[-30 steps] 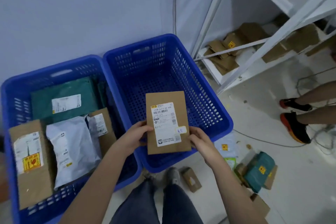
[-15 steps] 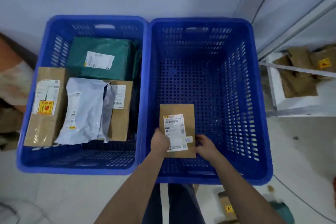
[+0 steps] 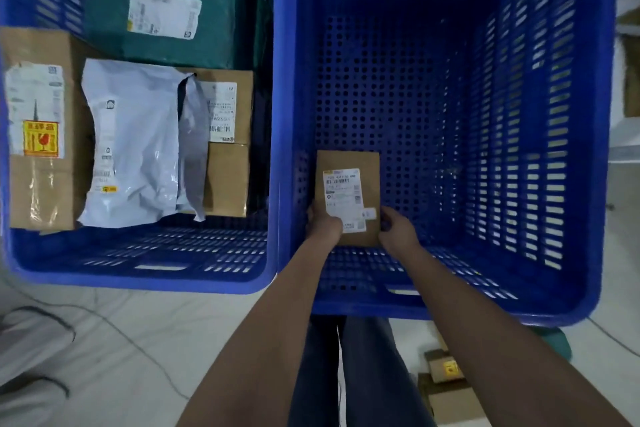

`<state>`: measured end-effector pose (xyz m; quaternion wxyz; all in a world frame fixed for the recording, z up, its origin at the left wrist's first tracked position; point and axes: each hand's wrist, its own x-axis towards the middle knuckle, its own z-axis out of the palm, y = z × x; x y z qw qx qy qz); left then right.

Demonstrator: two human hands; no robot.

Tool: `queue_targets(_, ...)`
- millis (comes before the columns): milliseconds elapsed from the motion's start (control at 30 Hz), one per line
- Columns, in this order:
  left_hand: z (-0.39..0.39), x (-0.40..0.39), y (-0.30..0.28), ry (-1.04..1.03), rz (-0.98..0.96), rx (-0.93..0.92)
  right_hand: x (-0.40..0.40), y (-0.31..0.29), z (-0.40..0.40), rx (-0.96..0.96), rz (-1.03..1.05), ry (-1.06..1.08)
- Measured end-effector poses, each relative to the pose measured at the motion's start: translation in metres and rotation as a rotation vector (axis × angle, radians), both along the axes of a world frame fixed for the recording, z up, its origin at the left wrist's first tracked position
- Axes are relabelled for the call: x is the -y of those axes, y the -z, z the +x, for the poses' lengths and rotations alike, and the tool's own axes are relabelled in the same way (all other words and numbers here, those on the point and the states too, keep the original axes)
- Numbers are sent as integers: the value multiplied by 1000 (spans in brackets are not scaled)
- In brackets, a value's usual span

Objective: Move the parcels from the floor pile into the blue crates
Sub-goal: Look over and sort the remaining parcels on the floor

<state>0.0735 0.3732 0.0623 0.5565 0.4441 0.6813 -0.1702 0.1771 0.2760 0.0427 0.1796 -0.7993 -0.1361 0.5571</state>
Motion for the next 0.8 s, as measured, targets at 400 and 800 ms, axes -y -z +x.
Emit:
queue_targets(400, -15, 25, 7, 296, -91, -61, -4, 19, -16, -76, -80, -79)
queue_targets(800, -5, 4, -70, 259, -124, -35, -6, -85, 8, -153, -111, 296)
